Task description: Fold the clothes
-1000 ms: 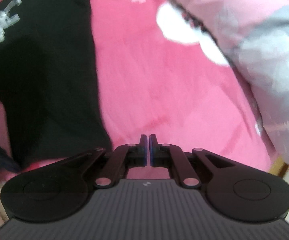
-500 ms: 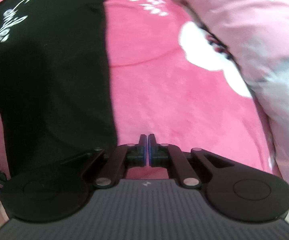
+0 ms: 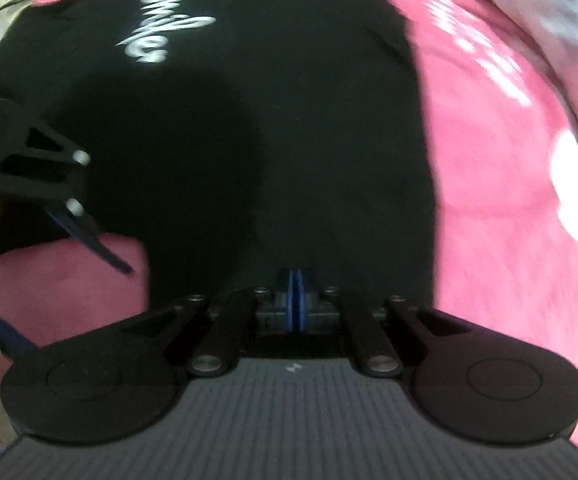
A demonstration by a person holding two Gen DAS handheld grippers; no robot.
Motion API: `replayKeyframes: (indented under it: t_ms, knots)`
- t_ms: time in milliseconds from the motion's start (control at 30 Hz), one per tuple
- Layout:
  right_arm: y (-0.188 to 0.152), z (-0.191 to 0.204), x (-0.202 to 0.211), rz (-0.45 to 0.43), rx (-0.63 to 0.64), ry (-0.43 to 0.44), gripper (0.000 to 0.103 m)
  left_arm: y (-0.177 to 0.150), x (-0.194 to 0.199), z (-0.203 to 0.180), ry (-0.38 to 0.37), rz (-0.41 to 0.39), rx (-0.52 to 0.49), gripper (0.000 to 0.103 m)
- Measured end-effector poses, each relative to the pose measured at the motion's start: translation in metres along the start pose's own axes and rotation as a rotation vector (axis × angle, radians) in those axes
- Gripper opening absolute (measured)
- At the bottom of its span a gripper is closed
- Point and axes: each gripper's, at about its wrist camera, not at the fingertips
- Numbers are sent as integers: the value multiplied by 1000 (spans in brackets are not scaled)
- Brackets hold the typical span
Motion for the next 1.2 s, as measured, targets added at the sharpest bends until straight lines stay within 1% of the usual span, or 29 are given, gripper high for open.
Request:
replayKeyframes:
  t_ms: [67, 167, 267, 367, 433, 500, 533, 600, 733, 833, 867, 933, 1033, 1100, 1167, 1200]
  knots:
    - [-8, -24, 11, 5, -74, -78, 0, -6, -7, 6, -14, 30, 27, 70]
    - [-24, -47, 24, 69, -128, -217, 3, -12, -5, 6, -22, 30, 18, 70]
    - [-22, -49, 34, 70, -137, -290, 4, -14, 0, 6, -44, 29, 31, 70]
    - [-2, -29, 45, -12, -135, -236, 4, -15, 17, 10, -46, 41, 36, 70]
    - [18, -6, 45, -30, -67, -203, 4, -15, 32, 15, -37, 50, 27, 70]
    - [38, 18, 40, -23, 23, -179, 4, -17, 51, 28, -19, 61, 27, 70]
    - [50, 28, 38, -26, 52, -169, 4, -19, 61, 35, -9, 68, 30, 70]
    - [71, 41, 43, -37, 69, -150, 4, -25, 86, 56, 17, 76, 45, 70]
    - [116, 53, 32, -47, 70, -192, 4, -41, 137, 104, 104, 112, 59, 70]
    - [142, 51, 16, -57, 6, -243, 4, -56, 171, 143, 198, 131, 54, 70]
    - [148, 47, 11, -63, -35, -264, 4, -59, 181, 156, 229, 129, 50, 70]
    - [160, 36, 1, -75, -119, -307, 4, -60, 194, 180, 268, 121, 51, 70]
    - [168, 8, -8, -115, -307, -322, 4, -61, 198, 211, 287, 118, 79, 70]
    - [173, -9, -13, -158, -422, -303, 4, -59, 189, 219, 283, 108, 75, 70]
    - [177, -16, -22, -175, -463, -291, 4, -57, 176, 223, 273, 96, 60, 70]
    - [179, -17, -27, -170, -455, -285, 4, -57, 167, 221, 265, 97, 52, 70]
Point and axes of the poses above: each gripper's, at about its wrist camera, not at the fingertips, and x roughly against the way its jaws point, z to its left, y to its top, and after that the axes turned 5 degrees about -x, right-handed
